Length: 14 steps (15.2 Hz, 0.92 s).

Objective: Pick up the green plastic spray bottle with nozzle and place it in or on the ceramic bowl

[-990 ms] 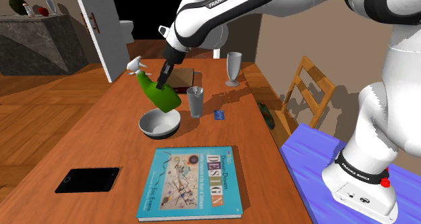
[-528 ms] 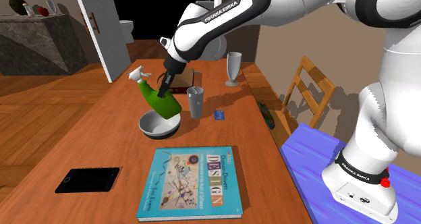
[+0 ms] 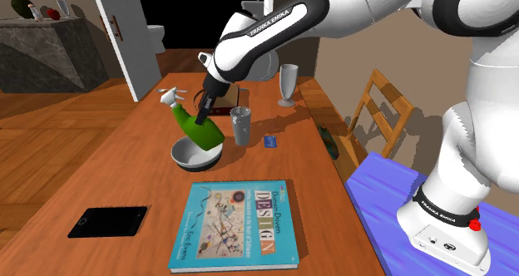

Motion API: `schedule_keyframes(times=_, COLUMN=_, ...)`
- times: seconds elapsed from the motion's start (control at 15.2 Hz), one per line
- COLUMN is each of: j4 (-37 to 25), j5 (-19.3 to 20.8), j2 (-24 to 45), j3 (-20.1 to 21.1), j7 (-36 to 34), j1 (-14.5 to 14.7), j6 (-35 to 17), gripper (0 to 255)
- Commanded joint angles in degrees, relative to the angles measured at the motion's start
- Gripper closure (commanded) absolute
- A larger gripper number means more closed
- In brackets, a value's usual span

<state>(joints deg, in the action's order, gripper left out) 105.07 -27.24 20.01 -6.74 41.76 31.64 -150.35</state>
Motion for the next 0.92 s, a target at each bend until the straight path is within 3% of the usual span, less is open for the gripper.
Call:
schedule_keyframes(times=0.0, j4=-0.01, j5=-0.01, j2=0.0, j3=0.0, j7=0.01, j1=0.0, j6=-0.01, gripper=255)
schedule_keyframes(times=0.07, j4=-0.01, j5=-0.01, j2=0.0, j3=0.0, j7=0.01, j1=0.0, j6=-0.01, gripper=255)
schedule_keyframes(times=0.13, j4=-0.01, j5=0.0, j2=0.0, j3=0.0, j7=0.0, j1=0.0, j6=-0.01, gripper=0)
schedule_keyframes(times=0.46, j4=-0.02, j5=0.0, j2=0.0, j3=0.0, j7=0.0, j1=0.0, j6=-0.01, gripper=0)
schedule_keyframes(times=0.73, j4=3.05, j5=2.33, j2=-6.65, j3=-1.4, j7=-1.46, j1=0.26, j6=3.55, gripper=0)
schedule_keyframes(times=0.86, j4=3.06, j5=2.33, j2=-6.65, j3=-1.39, j7=-1.46, j1=0.25, j6=3.55, gripper=0)
